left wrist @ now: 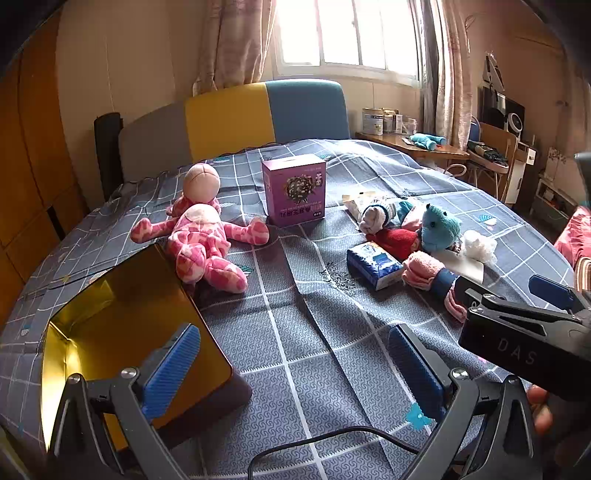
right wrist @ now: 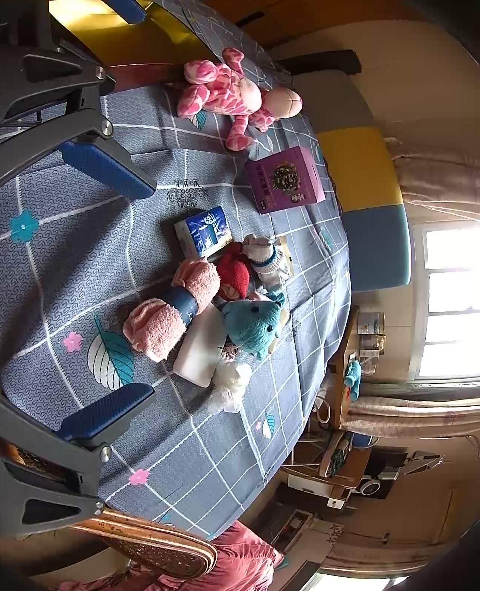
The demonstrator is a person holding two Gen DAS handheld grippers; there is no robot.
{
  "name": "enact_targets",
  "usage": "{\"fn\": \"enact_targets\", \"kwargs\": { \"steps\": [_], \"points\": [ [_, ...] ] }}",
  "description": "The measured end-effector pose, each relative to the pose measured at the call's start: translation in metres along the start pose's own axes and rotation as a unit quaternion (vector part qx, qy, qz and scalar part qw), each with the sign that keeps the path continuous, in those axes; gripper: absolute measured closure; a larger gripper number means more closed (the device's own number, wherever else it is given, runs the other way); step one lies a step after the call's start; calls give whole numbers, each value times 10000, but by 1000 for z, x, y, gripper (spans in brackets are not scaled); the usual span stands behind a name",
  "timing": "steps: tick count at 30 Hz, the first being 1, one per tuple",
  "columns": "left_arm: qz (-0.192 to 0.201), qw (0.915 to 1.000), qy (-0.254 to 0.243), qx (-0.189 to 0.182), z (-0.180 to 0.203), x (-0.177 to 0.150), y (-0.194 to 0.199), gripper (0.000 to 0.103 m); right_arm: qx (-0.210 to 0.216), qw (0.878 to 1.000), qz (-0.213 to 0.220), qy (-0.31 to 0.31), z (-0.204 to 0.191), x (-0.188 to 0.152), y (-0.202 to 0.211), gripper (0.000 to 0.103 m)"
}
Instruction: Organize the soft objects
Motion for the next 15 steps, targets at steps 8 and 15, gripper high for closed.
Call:
{"fn": "enact_targets", "kwargs": {
  "steps": [8, 15],
  "points": [
    [-14, 9999, 134, 33, -6, 1, -1, 0, -19, 10000, 10, 88, -3, 1, -1, 1],
    [-22, 9999, 137, 51, -7, 0, -2, 0, -35, 9999, 29, 101, -2, 2, -1, 1]
  ]
}}
Point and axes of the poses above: each gripper's, at about its wrist camera, not at the fingertips, and y roughly against the way its jaws point, z to its right, x to its top, the point moved 4 cm from there along -y, roughly the way its jaws point, and after that the axes turned 15 degrees about -z, right-handed, at the moved point
